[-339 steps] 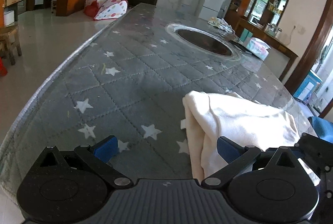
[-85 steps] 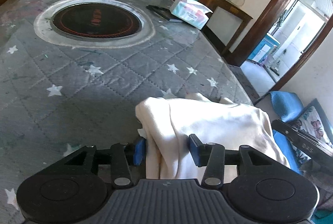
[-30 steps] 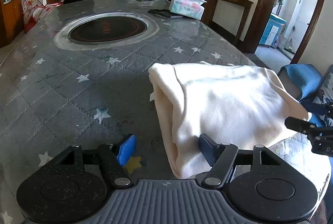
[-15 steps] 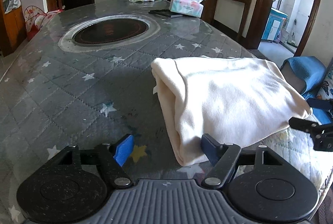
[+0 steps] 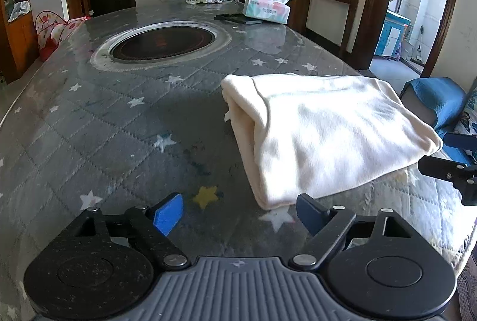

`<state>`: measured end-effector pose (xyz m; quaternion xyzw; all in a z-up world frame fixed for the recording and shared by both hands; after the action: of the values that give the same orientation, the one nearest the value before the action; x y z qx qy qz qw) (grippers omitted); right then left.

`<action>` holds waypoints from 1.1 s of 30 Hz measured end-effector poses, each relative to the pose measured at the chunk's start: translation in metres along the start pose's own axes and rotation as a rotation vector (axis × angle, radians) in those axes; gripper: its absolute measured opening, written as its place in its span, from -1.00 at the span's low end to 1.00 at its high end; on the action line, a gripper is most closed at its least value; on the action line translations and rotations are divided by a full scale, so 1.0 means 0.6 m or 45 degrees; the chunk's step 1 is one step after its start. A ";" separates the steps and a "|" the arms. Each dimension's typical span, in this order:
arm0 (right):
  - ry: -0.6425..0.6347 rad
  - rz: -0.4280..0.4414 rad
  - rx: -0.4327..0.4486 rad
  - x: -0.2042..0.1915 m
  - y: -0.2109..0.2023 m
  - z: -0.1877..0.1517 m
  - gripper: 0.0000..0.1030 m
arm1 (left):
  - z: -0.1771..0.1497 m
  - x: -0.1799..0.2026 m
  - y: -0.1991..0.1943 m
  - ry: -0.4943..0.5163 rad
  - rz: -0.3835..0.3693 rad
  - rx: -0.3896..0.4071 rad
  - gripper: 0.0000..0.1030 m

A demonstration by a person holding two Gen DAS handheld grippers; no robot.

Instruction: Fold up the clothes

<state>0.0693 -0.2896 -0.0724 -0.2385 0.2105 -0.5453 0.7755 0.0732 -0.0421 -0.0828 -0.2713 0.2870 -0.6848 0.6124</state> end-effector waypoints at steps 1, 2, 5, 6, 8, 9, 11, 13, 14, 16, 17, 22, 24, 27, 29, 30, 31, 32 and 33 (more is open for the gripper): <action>0.006 0.008 0.000 -0.002 -0.001 -0.002 1.00 | -0.002 -0.001 -0.002 -0.002 -0.001 0.001 0.72; 0.011 0.019 -0.004 -0.005 -0.003 -0.005 1.00 | -0.004 -0.002 -0.004 -0.005 -0.002 0.002 0.74; 0.014 0.054 -0.027 -0.014 -0.005 -0.014 1.00 | -0.008 -0.006 -0.011 -0.018 -0.007 0.008 0.78; 0.013 0.060 -0.037 -0.018 -0.005 -0.018 1.00 | -0.010 -0.005 -0.014 -0.018 -0.010 0.012 0.78; 0.008 0.063 -0.045 -0.023 -0.006 -0.024 1.00 | -0.013 -0.004 -0.020 -0.013 -0.016 0.018 0.84; 0.005 0.064 -0.050 -0.026 -0.007 -0.026 1.00 | -0.015 -0.003 -0.023 -0.011 -0.019 0.021 0.85; 0.005 0.061 -0.060 -0.030 -0.007 -0.032 1.00 | -0.018 -0.002 -0.029 -0.007 -0.024 0.027 0.89; 0.005 0.057 -0.069 -0.032 -0.008 -0.036 1.00 | -0.021 -0.001 -0.035 -0.006 -0.024 0.032 0.90; 0.005 0.055 -0.073 -0.033 -0.009 -0.039 1.00 | -0.023 -0.002 -0.037 -0.008 -0.024 0.034 0.93; 0.007 0.052 -0.077 -0.034 -0.012 -0.044 1.00 | -0.026 -0.003 -0.042 -0.012 -0.024 0.038 0.94; 0.010 0.054 -0.076 -0.035 -0.014 -0.046 1.00 | -0.028 -0.003 -0.045 -0.012 -0.025 0.040 0.96; 0.011 0.058 -0.087 -0.040 -0.018 -0.055 1.00 | -0.040 -0.001 -0.053 -0.011 -0.031 0.039 1.00; 0.006 0.056 -0.093 -0.044 -0.017 -0.059 1.00 | -0.046 0.000 -0.056 -0.011 -0.034 0.036 1.00; 0.008 0.060 -0.111 -0.048 -0.013 -0.066 1.00 | -0.054 -0.002 -0.056 -0.018 -0.037 0.030 1.00; -0.002 0.052 -0.105 -0.051 -0.012 -0.068 1.00 | -0.058 -0.004 -0.056 -0.027 -0.034 0.023 1.00; -0.009 0.053 -0.103 -0.053 -0.012 -0.069 1.00 | -0.060 -0.006 -0.055 -0.033 -0.032 0.019 1.00; -0.010 0.053 -0.102 -0.055 -0.011 -0.070 1.00 | -0.062 -0.008 -0.055 -0.038 -0.030 0.015 1.00; -0.010 0.053 -0.100 -0.056 -0.011 -0.070 1.00 | -0.063 -0.009 -0.054 -0.041 -0.028 0.011 1.00; -0.018 0.047 -0.102 -0.057 -0.010 -0.071 1.00 | -0.065 -0.010 -0.053 -0.044 -0.027 0.008 1.00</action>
<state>0.0291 -0.2652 -0.1004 -0.2693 0.2310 -0.5204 0.7767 0.0239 -0.0310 -0.0866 -0.2840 0.2713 -0.6873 0.6110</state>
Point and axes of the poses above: each gripper's, at about its wrist camera, not at the fingertips, and y roughly the way its jaws point, x to its right, z to its top, the point moved 8 cm from there along y, roughly the way its jaws point, and after that the axes turned 3 degrees about z, right-handed, at the moved point
